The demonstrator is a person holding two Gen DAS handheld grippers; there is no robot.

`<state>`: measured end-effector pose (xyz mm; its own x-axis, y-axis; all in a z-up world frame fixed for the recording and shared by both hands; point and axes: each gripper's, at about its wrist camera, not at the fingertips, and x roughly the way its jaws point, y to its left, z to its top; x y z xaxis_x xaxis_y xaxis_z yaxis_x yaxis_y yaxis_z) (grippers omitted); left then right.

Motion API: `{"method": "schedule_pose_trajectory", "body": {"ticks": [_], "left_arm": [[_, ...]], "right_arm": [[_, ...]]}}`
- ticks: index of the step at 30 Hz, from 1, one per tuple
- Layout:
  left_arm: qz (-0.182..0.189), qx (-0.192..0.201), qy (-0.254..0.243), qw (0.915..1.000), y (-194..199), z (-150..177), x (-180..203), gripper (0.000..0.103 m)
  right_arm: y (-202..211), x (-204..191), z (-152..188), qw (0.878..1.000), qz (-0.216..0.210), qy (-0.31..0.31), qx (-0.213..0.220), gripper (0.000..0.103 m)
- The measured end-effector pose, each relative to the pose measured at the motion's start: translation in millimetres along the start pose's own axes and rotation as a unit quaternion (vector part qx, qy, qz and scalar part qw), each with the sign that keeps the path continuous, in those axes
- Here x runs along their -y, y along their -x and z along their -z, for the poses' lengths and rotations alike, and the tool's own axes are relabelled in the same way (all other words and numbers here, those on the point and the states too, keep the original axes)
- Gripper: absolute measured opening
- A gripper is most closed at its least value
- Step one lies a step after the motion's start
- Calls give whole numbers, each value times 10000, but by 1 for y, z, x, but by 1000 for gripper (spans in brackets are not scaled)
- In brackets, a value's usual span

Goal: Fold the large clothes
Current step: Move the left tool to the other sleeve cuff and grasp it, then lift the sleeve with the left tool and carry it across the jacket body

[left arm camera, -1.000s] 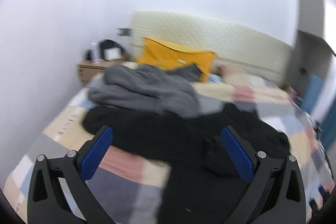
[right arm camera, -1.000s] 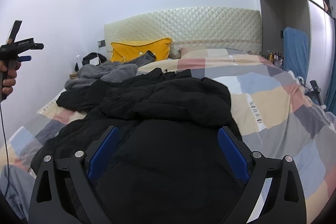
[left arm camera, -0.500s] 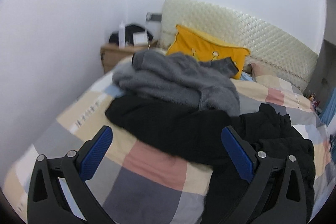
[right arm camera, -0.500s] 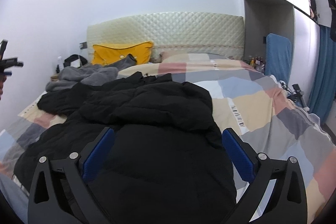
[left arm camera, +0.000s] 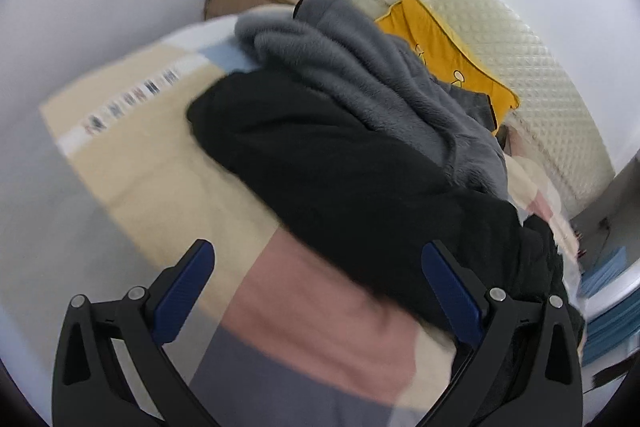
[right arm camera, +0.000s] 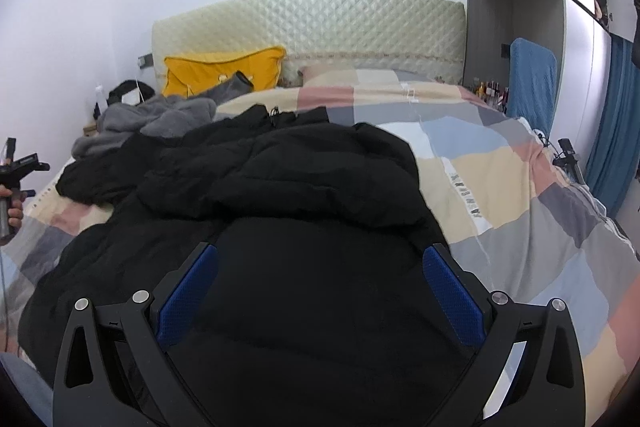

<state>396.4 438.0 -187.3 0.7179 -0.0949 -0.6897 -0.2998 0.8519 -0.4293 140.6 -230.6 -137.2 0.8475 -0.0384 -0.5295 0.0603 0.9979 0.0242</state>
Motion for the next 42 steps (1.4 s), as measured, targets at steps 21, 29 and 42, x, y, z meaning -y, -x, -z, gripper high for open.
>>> {"method": "schedule_pose_trajectory", "body": {"ticks": [21, 29, 42], "left_arm": [[-267, 121, 1095, 9936, -130, -66, -48, 44], [-503, 316, 731, 9955, -79, -71, -9, 9], [-295, 1002, 358, 9939, 56, -91, 54, 6]], "right_arm": [[-65, -36, -8, 9969, 321, 250, -670, 103], [-38, -30, -16, 9987, 242, 145, -431, 103], [12, 11, -37, 9986, -273, -436, 147, 103]]}}
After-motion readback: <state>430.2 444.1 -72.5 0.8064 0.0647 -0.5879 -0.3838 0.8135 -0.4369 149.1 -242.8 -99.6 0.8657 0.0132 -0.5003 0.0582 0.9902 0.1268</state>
